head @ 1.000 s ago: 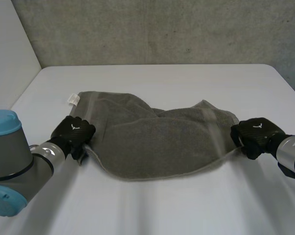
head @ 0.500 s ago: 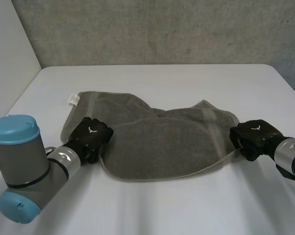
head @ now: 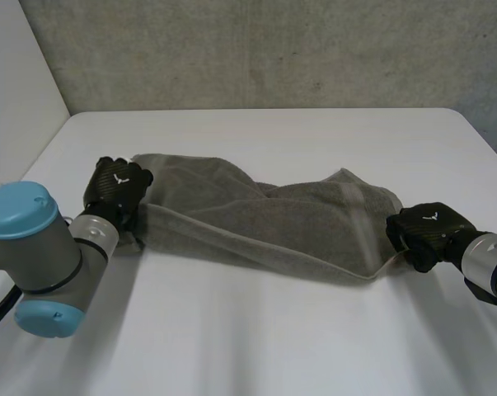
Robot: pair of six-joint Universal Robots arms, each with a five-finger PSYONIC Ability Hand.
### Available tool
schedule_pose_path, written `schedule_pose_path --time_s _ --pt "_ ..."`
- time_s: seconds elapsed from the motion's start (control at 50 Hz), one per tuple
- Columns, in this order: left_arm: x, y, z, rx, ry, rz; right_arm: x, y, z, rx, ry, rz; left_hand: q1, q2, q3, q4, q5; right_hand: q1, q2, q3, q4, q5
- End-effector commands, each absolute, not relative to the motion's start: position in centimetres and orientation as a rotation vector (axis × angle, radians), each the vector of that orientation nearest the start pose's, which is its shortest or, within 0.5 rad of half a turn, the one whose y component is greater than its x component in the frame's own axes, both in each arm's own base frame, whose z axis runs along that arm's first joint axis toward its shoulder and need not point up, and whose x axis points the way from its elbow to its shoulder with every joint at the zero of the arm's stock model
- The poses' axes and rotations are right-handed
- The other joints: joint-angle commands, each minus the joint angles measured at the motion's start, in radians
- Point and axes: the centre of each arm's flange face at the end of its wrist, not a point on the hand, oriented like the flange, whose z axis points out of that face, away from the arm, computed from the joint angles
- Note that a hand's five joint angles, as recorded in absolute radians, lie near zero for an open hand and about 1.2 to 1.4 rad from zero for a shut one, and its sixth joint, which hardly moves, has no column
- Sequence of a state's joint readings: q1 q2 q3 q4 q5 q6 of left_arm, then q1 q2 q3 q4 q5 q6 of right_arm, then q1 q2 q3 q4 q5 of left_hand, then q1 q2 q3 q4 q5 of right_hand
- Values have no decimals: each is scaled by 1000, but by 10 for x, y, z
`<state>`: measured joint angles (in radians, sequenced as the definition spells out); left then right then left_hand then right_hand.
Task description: Fold the towel.
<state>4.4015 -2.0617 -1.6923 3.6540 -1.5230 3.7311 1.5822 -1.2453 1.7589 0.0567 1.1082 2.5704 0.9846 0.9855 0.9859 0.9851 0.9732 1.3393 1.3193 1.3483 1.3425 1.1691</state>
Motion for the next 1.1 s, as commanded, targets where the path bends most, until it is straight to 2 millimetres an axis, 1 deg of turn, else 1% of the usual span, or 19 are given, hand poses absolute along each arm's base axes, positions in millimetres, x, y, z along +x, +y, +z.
schedule_pose_path --time_s 0.02,0.18,0.28,0.44,0.48,0.54,0.58,0.6,0.64,0.66,0.7,0.74,0.76,0.8,0.9,0.98,1.02,1.04,1.1 --pt "-237 -319 148 992 1992 -1981 175 -284 162 -1059 2374 -1522 -72 -73 -74 -73 -236 57 77 48 54 53" --pt "-227 -312 144 991 2038 -1924 172 -288 163 -1050 2382 -1541 -72 -73 -74 -73 -236 57 77 48 54 53" --pt "-222 -303 156 989 2053 -1910 171 -290 169 -1048 2378 -1582 -31 -32 -33 -32 -194 57 77 48 54 53" --pt "-216 -292 183 974 2034 -1932 171 -288 197 -1008 2319 -1715 412 411 410 411 248 57 77 48 54 53" --pt "-213 -291 201 949 1991 -1974 171 -287 222 -976 2265 -1819 412 411 410 411 249 57 77 48 54 53" --pt "-211 -290 212 933 1958 -2005 171 -286 236 -965 2232 -1876 412 411 410 411 249 57 77 48 54 53" --pt "-210 -288 238 912 1878 -2083 171 -286 265 -950 2161 -1993 412 411 410 411 249 57 77 48 54 53" --pt "-210 -288 238 912 1877 -2083 171 -286 265 -950 2160 -1994 412 411 410 411 249 57 77 48 54 53" --pt "-208 -283 268 892 1776 -2178 171 -280 299 -936 2062 -2123 412 411 410 411 249 57 77 48 54 53" --pt "-208 -283 268 892 1775 -2178 171 -280 300 -935 2061 -2124 412 411 410 411 249 57 77 48 54 53" --pt "-206 -281 284 876 1720 -2222 171 -274 318 -931 2013 -2181 412 411 410 411 249 57 77 48 54 53" --pt "-204 -277 309 861 1626 -2297 172 -264 349 -933 1946 -2251 412 411 410 411 249 57 77 48 54 53" --pt "-204 -277 309 861 1625 -2297 172 -264 349 -933 1945 -2251 412 411 410 411 249 57 77 48 54 53" --pt "-204 -272 329 866 1550 -2363 173 -258 376 -945 1892 -2298 412 411 410 411 249 57 77 48 54 53" --pt "-209 -274 343 849 1537 -2444 173 -259 394 -955 1888 -2292 412 411 410 411 249 57 77 48 54 53" --pt "-209 -284 338 844 1602 -2437 174 -277 384 -964 1944 -2220 412 411 410 411 249 57 77 48 54 53" --pt "-215 -306 309 901 1745 -2357 177 -287 378 -969 1970 -2183 412 411 410 411 249 57 77 48 54 53" --pt "-215 -306 309 901 1746 -2357 180 -295 371 -982 1993 -2152 412 411 410 411 249 57 77 48 54 53" --pt "-224 -323 283 966 1871 -2279 194 -307 351 -1049 2035 -2053 412 411 410 411 249 57 77 48 54 53"
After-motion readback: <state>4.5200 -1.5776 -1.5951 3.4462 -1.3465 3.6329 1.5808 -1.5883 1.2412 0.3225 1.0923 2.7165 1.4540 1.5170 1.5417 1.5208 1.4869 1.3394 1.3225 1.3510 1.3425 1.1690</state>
